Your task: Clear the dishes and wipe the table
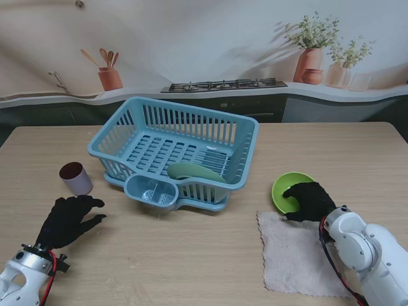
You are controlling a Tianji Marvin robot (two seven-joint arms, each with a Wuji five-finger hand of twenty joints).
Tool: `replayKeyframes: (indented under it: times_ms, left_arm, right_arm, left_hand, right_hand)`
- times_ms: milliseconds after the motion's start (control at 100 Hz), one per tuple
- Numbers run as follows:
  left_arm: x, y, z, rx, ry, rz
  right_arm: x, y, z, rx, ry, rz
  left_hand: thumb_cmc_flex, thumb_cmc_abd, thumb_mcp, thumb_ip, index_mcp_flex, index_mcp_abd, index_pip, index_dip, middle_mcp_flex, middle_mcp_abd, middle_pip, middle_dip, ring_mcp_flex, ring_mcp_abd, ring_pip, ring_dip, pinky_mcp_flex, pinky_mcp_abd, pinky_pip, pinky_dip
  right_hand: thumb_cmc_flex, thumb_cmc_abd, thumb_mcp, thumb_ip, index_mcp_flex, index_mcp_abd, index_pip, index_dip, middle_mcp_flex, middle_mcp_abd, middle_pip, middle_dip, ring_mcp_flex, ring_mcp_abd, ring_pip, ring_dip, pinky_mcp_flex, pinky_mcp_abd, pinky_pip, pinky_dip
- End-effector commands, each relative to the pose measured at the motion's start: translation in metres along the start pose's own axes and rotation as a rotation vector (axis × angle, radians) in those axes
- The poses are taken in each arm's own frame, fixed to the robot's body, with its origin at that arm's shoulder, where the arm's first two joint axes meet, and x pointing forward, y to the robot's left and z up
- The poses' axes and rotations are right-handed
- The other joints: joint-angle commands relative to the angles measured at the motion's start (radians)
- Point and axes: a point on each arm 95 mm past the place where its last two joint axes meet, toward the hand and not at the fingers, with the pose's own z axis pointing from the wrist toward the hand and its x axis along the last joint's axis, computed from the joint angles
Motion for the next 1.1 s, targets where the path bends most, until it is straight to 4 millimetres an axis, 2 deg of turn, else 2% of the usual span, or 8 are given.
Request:
replayKeyframes:
  times_ms: [0,80,220,350,520,740,840,1090]
  left_arm:
    - [0.0008,0.0019,-0.0006,-0.010,-0.003,-0.003]
    - [0.0007,0.0019,-0.0006,-0.010,-0.002,-0.003]
    - [0.0004,0.0020,-0.0005,-0.010,-0.001,-0.002]
    - [0.0004,0.0024,-0.0003,-0.012,-0.002,-0.002]
    - [0.0002,0.0025,-0.0001,-0.012,-0.003,-0.001]
    - [0.0000,0.0027,-0.0002,-0.010,-0.003,-0.001]
    - [-0.0001,0.0028,-0.0003,-0.010,-0.004,-0.001]
    - [-0.0001,0.0030,-0.0009,-0.008,-0.004,0.000]
  right_arm:
    - [-0.0001,-0.0038,-0.0008,0.023,-0.003,-0.002]
    - [0.0000,-0.0044,-0.0010,0.025,-0.010,0.003]
    - [0.0005,-0.0050,-0.0011,0.029,-0.021,0.012]
    - [0.0014,-0.0048,-0.0011,0.028,-0.028,0.024]
    - [0.0024,-0.0045,0.0004,0.011,-0.029,0.032]
    - [0.0025,-0.0044,0.0025,-0.009,-0.026,0.025]
    - [0.0023,-0.0040,0.0038,-0.031,-0.020,0.021]
    - [0.0015,-0.0020,0.0052,-0.081,-0.012,0.021]
  left_hand:
    - [0.015,0.023,-0.003,-0.003,0.017,0.001,0.005,0.007,-0.008,0.005,0.008,-0.011,-0.018,0.022,0.010,-0.001,-0.016,-0.005,-0.019,-0.015]
    - [0.014,0.024,-0.004,-0.004,0.017,0.003,0.005,0.006,-0.008,0.006,0.008,-0.011,-0.017,0.021,0.011,-0.001,-0.017,-0.006,-0.020,-0.016]
    - [0.016,0.024,-0.004,-0.003,0.016,0.001,0.004,0.005,-0.008,0.004,0.008,-0.011,-0.017,0.020,0.010,-0.001,-0.018,-0.006,-0.020,-0.016]
    - [0.017,0.023,-0.004,-0.003,0.016,0.002,0.005,0.005,-0.009,0.006,0.008,-0.011,-0.018,0.021,0.010,-0.001,-0.017,-0.006,-0.020,-0.016]
    - [0.018,0.024,-0.004,-0.003,0.016,0.002,0.005,0.004,-0.008,0.004,0.008,-0.011,-0.017,0.020,0.010,-0.001,-0.017,-0.005,-0.020,-0.016]
    - [0.018,0.026,-0.005,-0.003,0.015,0.001,0.007,0.004,-0.008,0.004,0.009,-0.011,-0.017,0.021,0.011,-0.001,-0.017,-0.005,-0.019,-0.016]
    - [0.020,0.027,-0.005,-0.003,0.015,0.002,0.007,0.004,-0.009,0.006,0.008,-0.011,-0.017,0.021,0.011,-0.001,-0.018,-0.006,-0.020,-0.016]
    - [0.022,0.029,-0.006,-0.003,0.016,0.002,0.008,0.003,-0.007,0.006,0.009,-0.011,-0.016,0.021,0.011,-0.001,-0.016,-0.007,-0.018,-0.016]
  right_hand:
    - [0.004,-0.028,-0.016,0.033,-0.024,0.017,-0.009,0.015,-0.031,-0.011,-0.002,-0.008,-0.033,-0.018,-0.024,-0.005,-0.012,-0.019,-0.026,0.023]
    - [0.027,-0.036,0.001,0.039,-0.025,0.018,-0.009,0.017,-0.032,-0.009,-0.001,-0.007,-0.030,-0.019,-0.024,-0.004,-0.007,-0.013,-0.031,0.031]
    - [0.058,-0.048,0.125,0.042,-0.019,0.021,0.004,0.030,-0.026,-0.007,0.018,-0.004,-0.016,-0.014,-0.012,0.001,0.022,0.011,-0.045,0.069]
    - [0.114,-0.033,0.183,0.046,-0.007,0.020,0.017,0.034,-0.011,-0.004,0.030,0.000,0.003,-0.011,0.000,0.003,0.044,0.026,-0.035,0.076]
    - [0.296,0.108,0.153,0.059,0.031,0.011,0.076,0.025,0.044,-0.008,0.053,0.008,0.054,-0.003,0.034,0.009,0.088,0.063,0.041,0.063]
    - [0.391,0.204,0.291,0.058,0.128,0.001,0.174,-0.014,0.183,0.002,0.061,0.014,0.185,0.026,0.066,0.026,0.182,0.149,0.259,-0.040]
    - [0.459,0.195,0.303,-0.010,0.209,-0.009,0.265,-0.137,0.299,0.014,0.054,0.015,0.297,0.050,0.079,0.033,0.264,0.198,0.352,-0.121]
    - [0.508,0.110,0.373,-0.063,0.391,-0.006,0.333,-0.150,0.533,0.066,0.039,0.018,0.549,0.182,0.137,0.040,0.544,0.277,0.492,-0.217]
